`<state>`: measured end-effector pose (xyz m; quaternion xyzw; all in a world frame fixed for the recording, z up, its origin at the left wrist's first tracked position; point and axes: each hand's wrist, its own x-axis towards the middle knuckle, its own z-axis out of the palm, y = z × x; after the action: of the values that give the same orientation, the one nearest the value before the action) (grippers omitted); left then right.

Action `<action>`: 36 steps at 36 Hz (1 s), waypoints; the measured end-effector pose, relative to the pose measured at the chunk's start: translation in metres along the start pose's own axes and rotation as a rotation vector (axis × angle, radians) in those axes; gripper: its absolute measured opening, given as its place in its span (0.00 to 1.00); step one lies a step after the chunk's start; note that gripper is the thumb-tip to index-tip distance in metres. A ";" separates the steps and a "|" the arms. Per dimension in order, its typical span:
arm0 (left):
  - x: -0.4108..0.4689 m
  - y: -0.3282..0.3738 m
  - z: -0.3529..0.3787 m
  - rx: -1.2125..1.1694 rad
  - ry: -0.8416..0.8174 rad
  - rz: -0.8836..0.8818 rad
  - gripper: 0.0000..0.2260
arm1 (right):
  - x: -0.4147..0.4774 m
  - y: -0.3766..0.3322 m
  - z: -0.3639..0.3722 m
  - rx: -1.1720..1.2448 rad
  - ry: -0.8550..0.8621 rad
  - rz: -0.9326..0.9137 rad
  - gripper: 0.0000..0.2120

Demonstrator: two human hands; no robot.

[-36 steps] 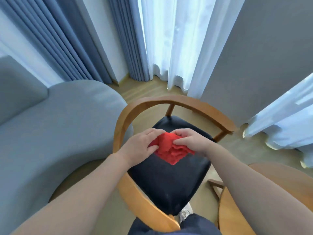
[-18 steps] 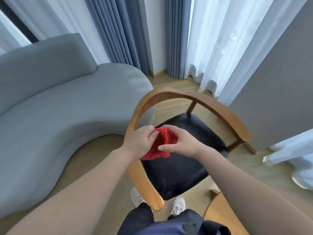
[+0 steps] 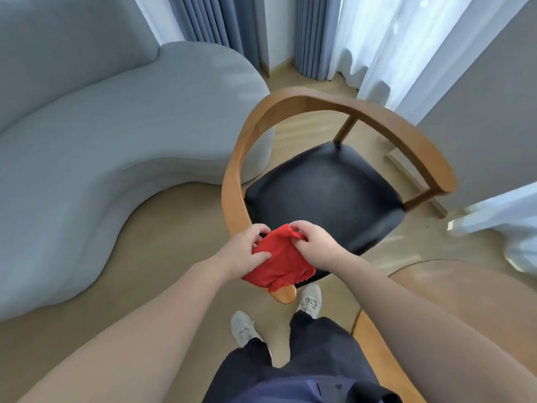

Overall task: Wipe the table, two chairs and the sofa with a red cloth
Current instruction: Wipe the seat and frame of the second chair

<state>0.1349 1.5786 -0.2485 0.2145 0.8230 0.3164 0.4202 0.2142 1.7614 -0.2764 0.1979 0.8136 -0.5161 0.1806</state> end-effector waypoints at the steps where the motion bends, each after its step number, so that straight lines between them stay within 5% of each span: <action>1: 0.002 -0.009 0.005 0.003 -0.008 -0.007 0.18 | 0.001 0.008 0.010 0.012 0.008 0.037 0.14; 8: 0.006 -0.064 0.040 0.028 0.003 -0.072 0.19 | 0.007 0.057 0.067 0.035 0.061 0.273 0.03; 13: 0.006 -0.090 0.054 0.087 0.010 -0.072 0.18 | 0.009 0.074 0.083 -0.034 0.090 0.381 0.09; 17: 0.005 -0.100 0.056 0.072 0.047 -0.043 0.15 | 0.001 0.072 0.090 -0.256 0.260 0.233 0.20; 22: 0.007 -0.105 0.053 0.057 0.100 -0.023 0.11 | -0.009 0.062 0.109 -0.403 0.496 -0.076 0.15; 26: 0.015 -0.104 0.053 -0.006 0.152 0.019 0.10 | -0.012 0.062 0.124 -0.399 0.352 -0.101 0.16; 29: 0.022 -0.103 0.052 -0.024 0.181 0.062 0.09 | -0.011 0.066 0.135 -0.417 0.176 0.049 0.31; 36: 0.029 -0.111 0.039 0.102 0.297 0.164 0.09 | 0.003 0.067 0.146 -0.506 0.140 0.180 0.43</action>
<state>0.1417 1.5313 -0.3594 0.2531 0.8706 0.3358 0.2554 0.2588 1.6547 -0.3882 0.2532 0.9063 -0.2634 0.2125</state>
